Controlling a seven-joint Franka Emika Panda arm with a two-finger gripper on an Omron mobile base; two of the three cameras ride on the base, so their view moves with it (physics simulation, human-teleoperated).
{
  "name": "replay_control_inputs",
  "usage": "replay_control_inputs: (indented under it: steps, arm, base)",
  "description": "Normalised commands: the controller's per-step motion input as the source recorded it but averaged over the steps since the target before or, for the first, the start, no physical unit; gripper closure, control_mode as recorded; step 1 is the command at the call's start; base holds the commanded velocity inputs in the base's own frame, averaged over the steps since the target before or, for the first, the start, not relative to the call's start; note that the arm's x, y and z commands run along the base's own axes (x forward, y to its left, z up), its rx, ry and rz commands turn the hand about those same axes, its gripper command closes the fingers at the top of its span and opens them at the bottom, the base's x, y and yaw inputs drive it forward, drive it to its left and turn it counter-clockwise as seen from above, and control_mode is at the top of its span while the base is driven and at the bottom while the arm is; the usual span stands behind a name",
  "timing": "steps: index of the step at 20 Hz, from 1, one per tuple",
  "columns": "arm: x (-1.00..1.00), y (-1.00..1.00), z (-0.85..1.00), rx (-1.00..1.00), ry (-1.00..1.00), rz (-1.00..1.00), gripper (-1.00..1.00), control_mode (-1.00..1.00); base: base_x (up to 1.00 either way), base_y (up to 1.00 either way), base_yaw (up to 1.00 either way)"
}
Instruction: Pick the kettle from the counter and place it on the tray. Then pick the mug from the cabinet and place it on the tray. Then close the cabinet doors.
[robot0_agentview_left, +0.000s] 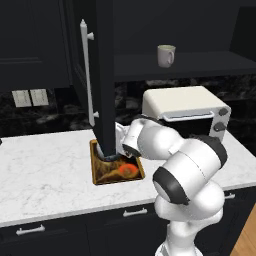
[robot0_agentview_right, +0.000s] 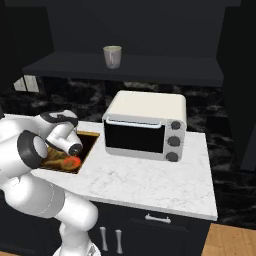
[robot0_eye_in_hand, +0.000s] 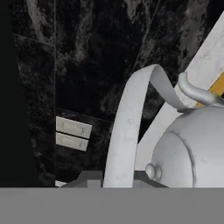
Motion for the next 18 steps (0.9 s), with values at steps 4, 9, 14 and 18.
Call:
replay_control_inputs:
  steps: [4,9,14,18]
  arm:
    - [0.06,-0.01,0.0,0.0,-0.16,0.07,1.0,-1.0]
    - [0.0,0.0,-0.02,-0.01,0.0,0.0,1.0,-1.0]
    - [0.0,0.02,-0.03,-0.03,0.0,0.03,-1.0,-1.0]
    - [0.0,0.09,0.0,-0.08,0.0,0.1,-1.0,-1.0]
  base:
    - [0.0,0.0,0.0]
    - [0.0,0.0,0.0]
    - [0.0,0.0,0.0]
    - [0.0,0.0,0.0]
